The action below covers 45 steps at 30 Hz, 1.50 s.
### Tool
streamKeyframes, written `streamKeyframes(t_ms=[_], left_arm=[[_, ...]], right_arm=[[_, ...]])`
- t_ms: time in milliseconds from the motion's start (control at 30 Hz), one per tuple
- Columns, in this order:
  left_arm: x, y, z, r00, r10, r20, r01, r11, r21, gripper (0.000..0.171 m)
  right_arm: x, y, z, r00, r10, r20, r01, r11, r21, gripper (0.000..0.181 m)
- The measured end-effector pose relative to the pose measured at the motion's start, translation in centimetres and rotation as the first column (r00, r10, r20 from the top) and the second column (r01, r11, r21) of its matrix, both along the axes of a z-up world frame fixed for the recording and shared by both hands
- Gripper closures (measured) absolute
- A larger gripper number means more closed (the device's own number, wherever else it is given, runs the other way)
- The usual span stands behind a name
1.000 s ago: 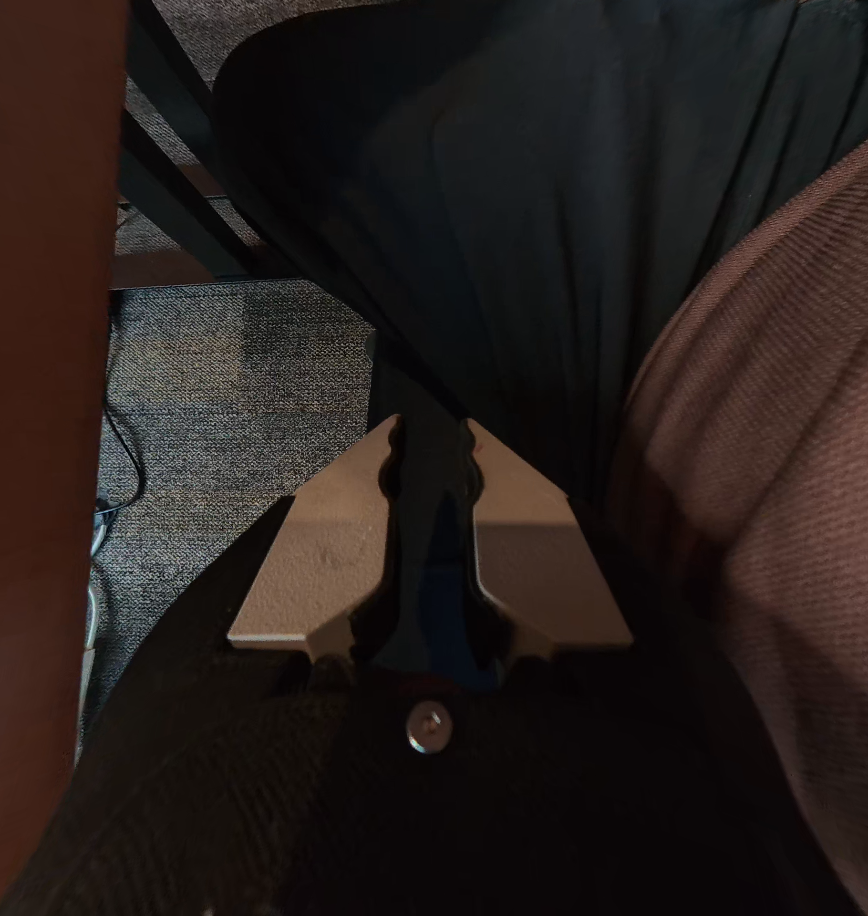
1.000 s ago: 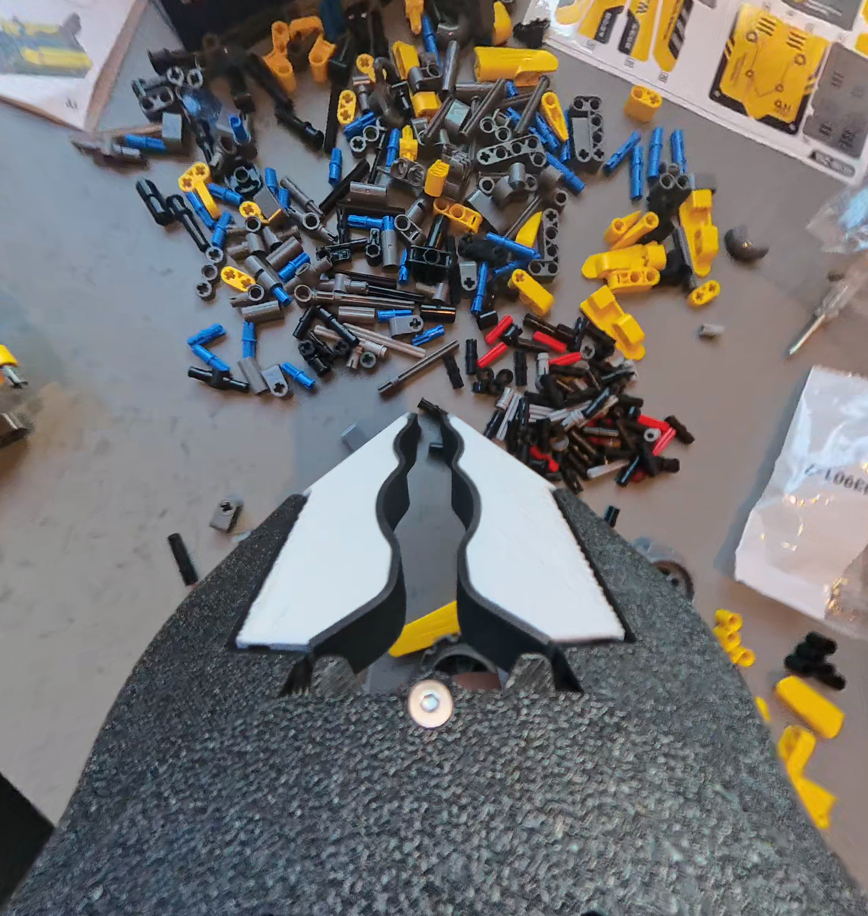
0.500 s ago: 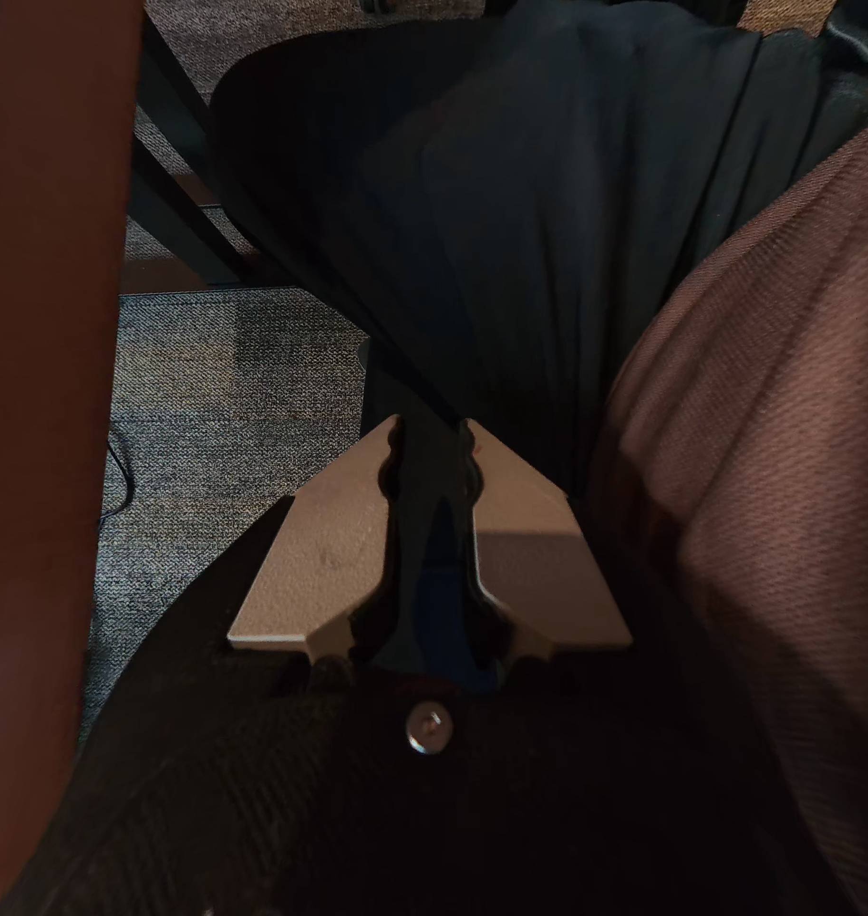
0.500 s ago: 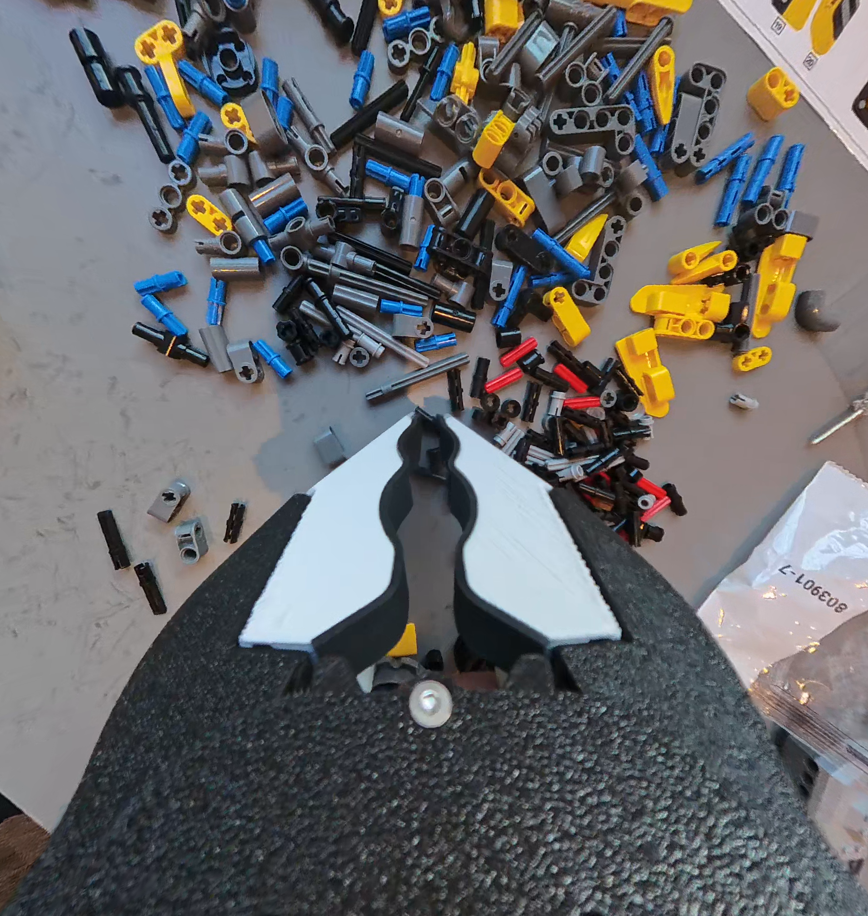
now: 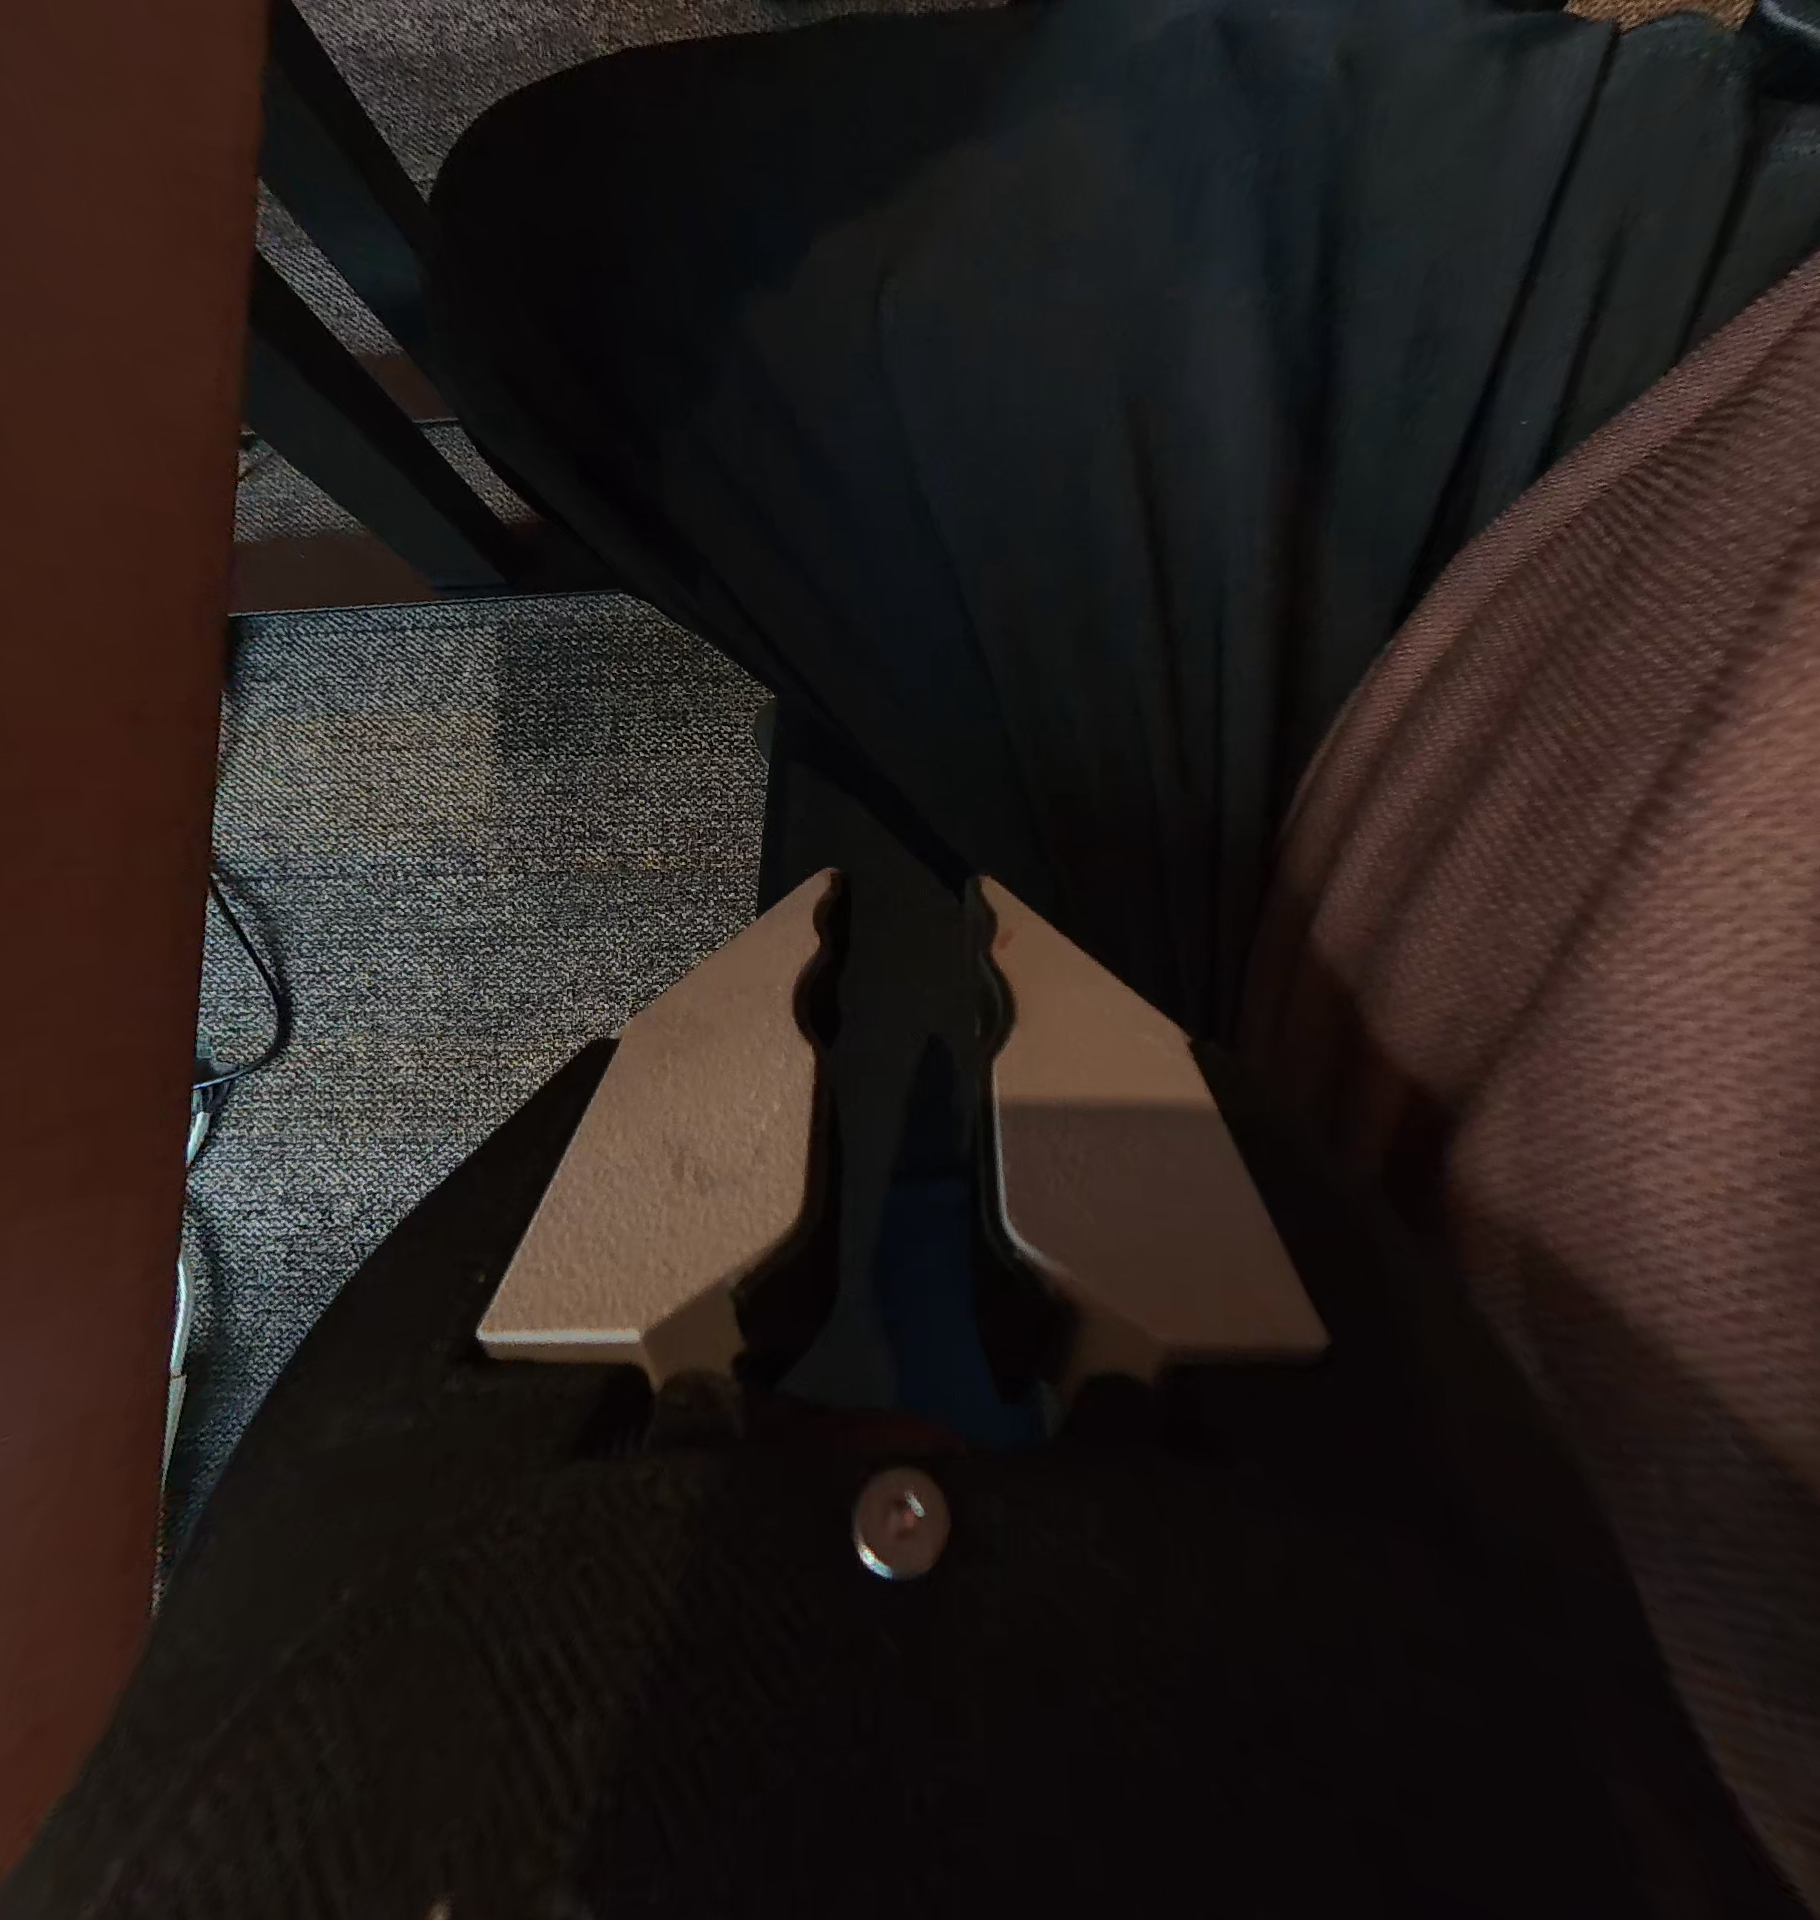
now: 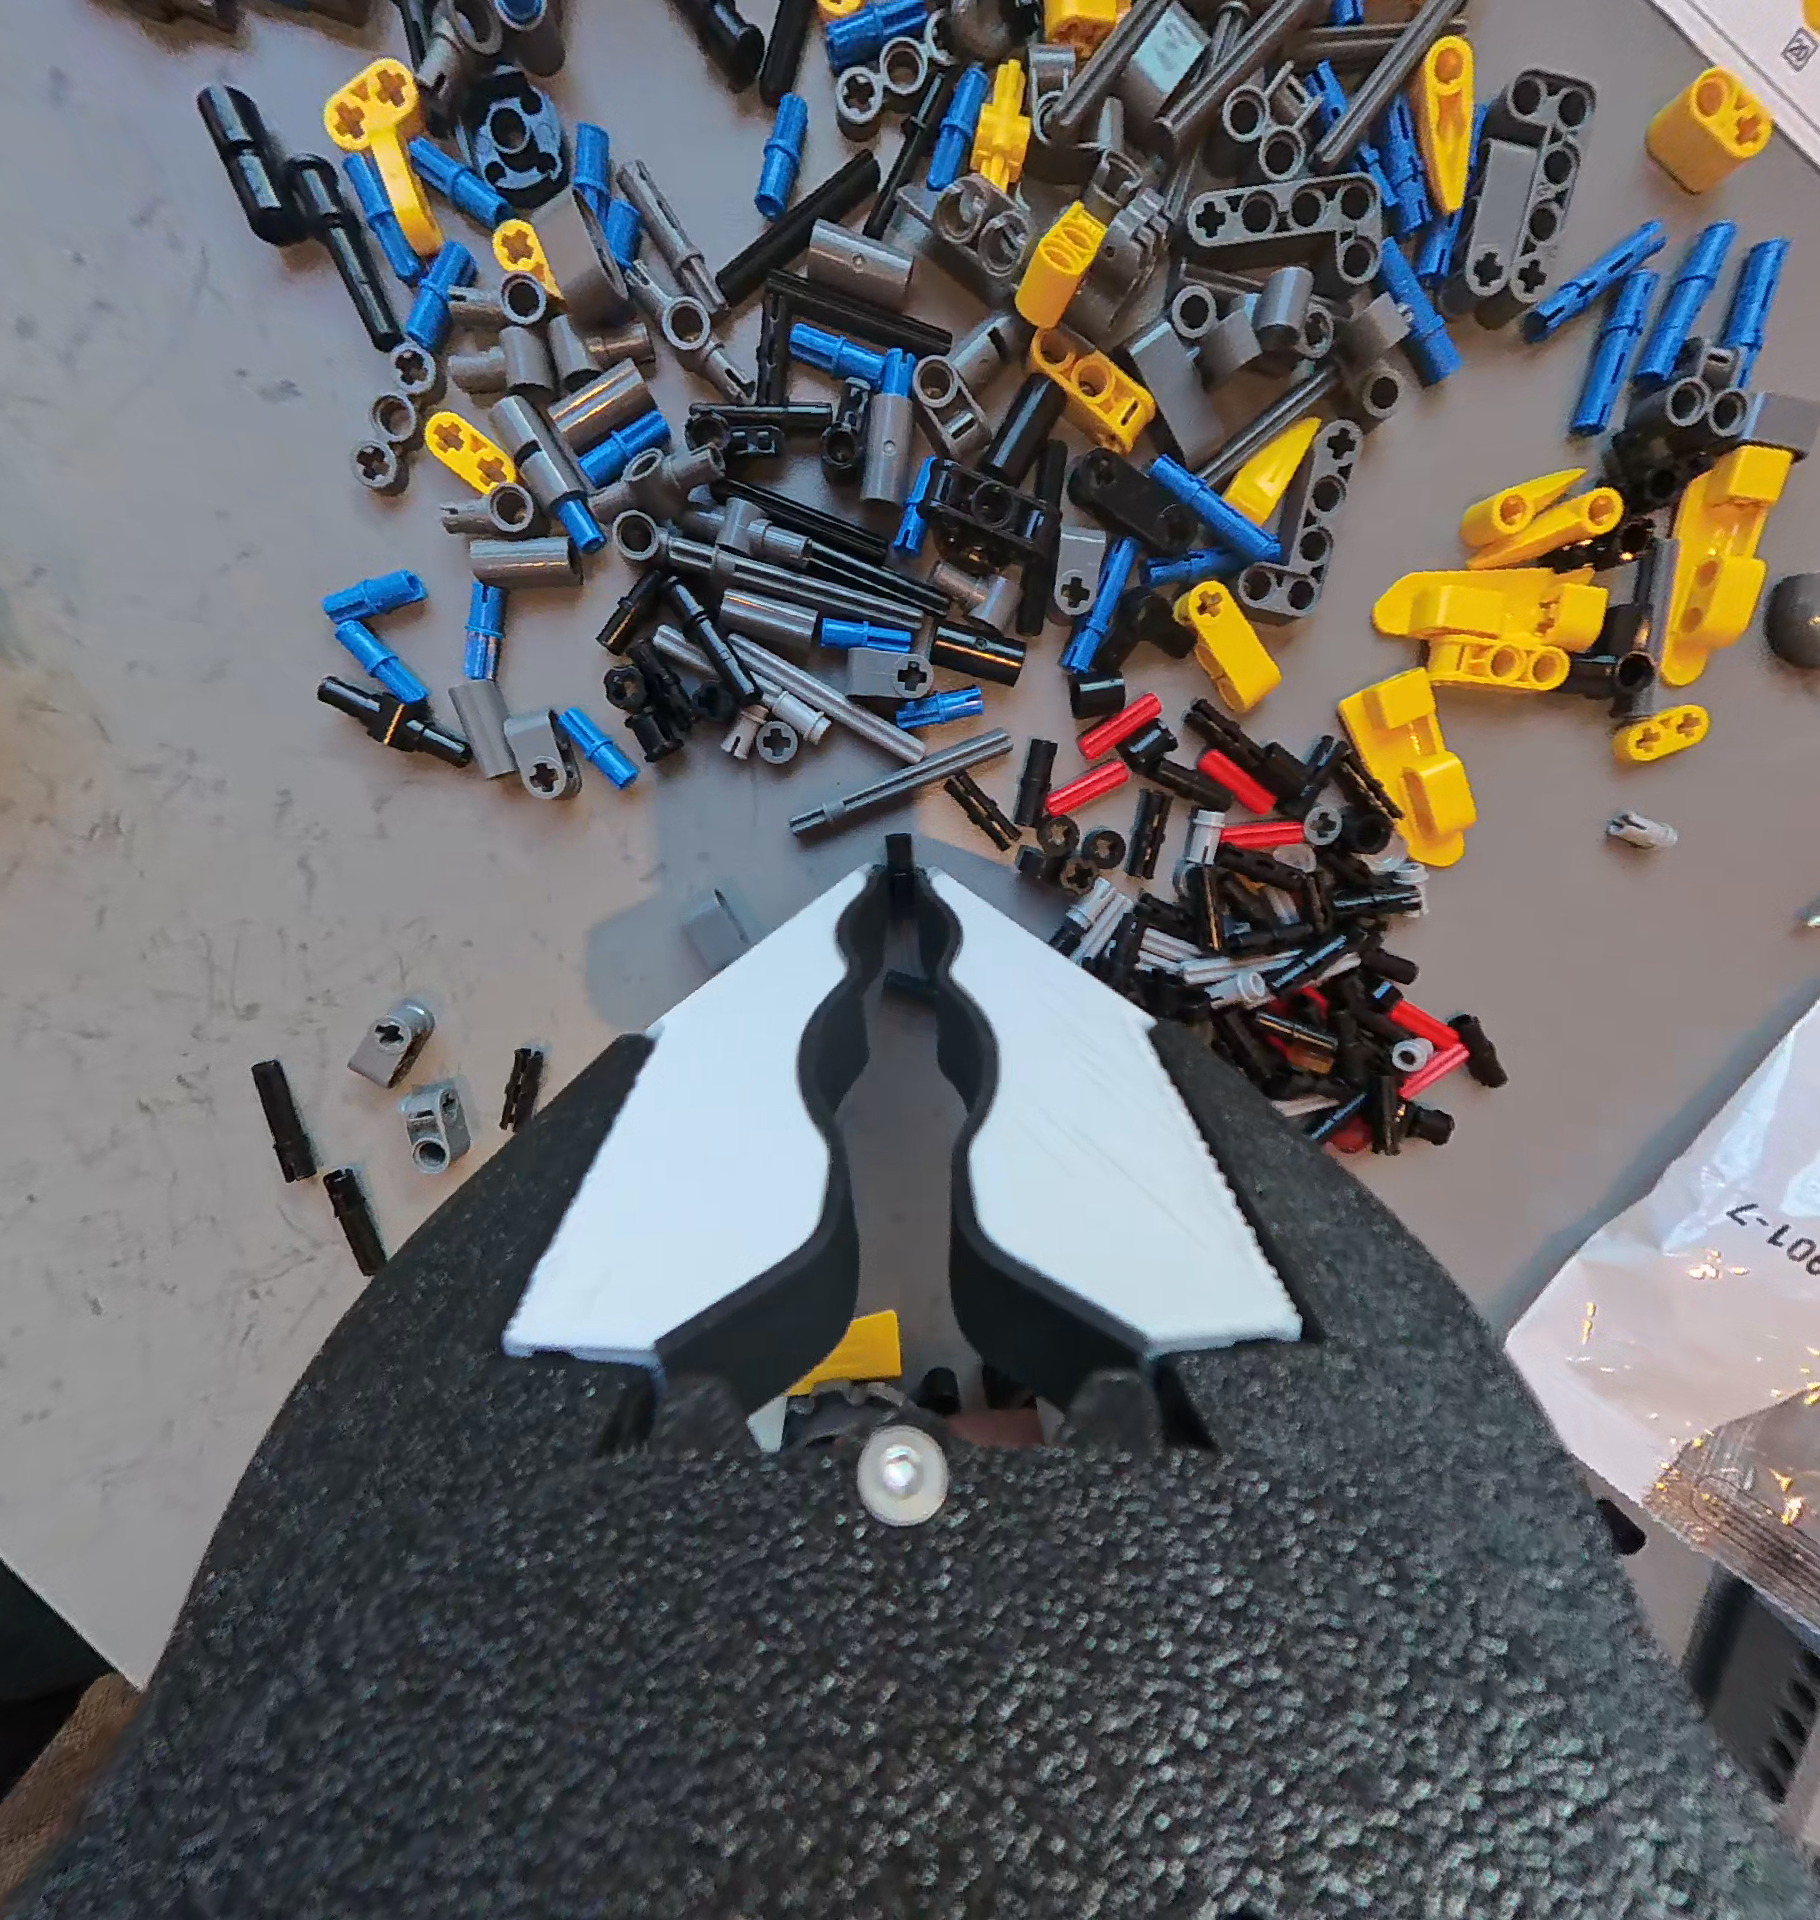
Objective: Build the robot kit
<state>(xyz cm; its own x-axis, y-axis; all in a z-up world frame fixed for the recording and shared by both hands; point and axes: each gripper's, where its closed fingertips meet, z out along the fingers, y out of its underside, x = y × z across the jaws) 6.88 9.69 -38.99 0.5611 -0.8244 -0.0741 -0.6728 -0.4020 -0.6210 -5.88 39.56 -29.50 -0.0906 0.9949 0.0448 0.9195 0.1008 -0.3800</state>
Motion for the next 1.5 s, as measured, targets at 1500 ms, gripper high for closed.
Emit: streamKeyframes(t_ms=[1500], left_arm=[[-0.9, 1.3, -1.3, 0.988, 0.064, -0.138, -0.052, 0.995, 0.084, 0.153]], right_arm=[[8.9, -10.1, 4.2, 0.788, -0.313, -0.531, 0.261, 0.950, -0.172, 0.167]])
